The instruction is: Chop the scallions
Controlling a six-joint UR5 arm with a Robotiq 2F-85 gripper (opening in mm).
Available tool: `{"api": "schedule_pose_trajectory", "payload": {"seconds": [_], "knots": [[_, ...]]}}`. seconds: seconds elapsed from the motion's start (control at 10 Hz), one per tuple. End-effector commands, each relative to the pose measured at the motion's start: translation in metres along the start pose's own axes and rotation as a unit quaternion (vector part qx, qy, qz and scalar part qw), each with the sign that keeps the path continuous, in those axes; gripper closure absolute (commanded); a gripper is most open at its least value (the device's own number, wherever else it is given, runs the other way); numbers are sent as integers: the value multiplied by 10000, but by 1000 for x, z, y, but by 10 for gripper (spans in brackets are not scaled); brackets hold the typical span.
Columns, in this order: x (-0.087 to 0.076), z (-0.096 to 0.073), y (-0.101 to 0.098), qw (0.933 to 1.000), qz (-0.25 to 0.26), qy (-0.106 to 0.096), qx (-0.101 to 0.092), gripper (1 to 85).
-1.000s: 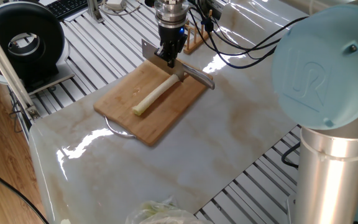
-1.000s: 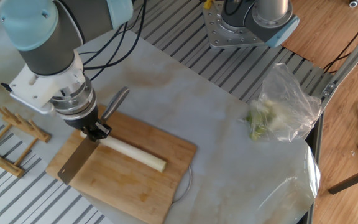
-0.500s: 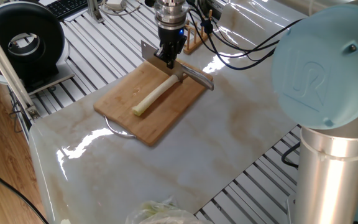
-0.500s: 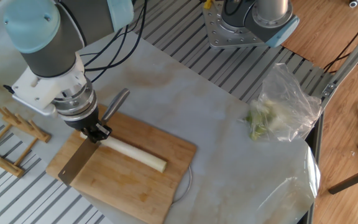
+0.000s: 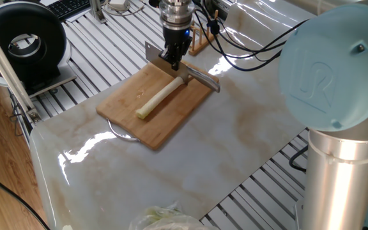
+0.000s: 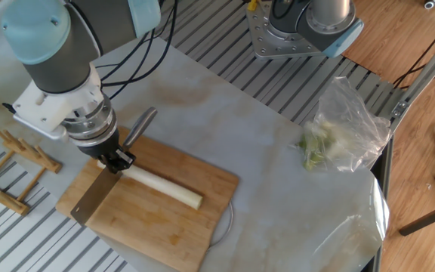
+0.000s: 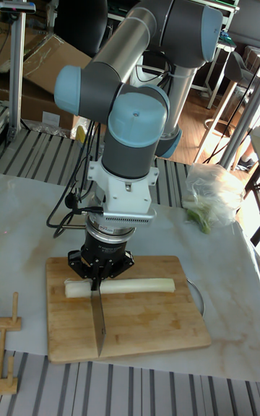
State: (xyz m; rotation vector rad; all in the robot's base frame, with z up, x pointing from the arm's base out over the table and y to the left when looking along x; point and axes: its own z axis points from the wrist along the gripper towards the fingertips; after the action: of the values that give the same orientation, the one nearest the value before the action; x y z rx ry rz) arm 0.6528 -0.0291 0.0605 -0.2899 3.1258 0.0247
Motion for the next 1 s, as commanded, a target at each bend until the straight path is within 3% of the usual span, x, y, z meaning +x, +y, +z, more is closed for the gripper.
{"api": "schedule_pose_trajectory", "payload": {"seconds": [0.0, 0.4, 0.6, 0.9], "knots": [[-2, -13, 5, 9999, 39, 1, -111, 843], [-13, 1, 6, 9990, 39, -388, -234, 843], [-14, 7, 11, 9983, 52, -487, -309, 843], [-7, -12, 12, 9976, -37, -257, -646, 843]]}}
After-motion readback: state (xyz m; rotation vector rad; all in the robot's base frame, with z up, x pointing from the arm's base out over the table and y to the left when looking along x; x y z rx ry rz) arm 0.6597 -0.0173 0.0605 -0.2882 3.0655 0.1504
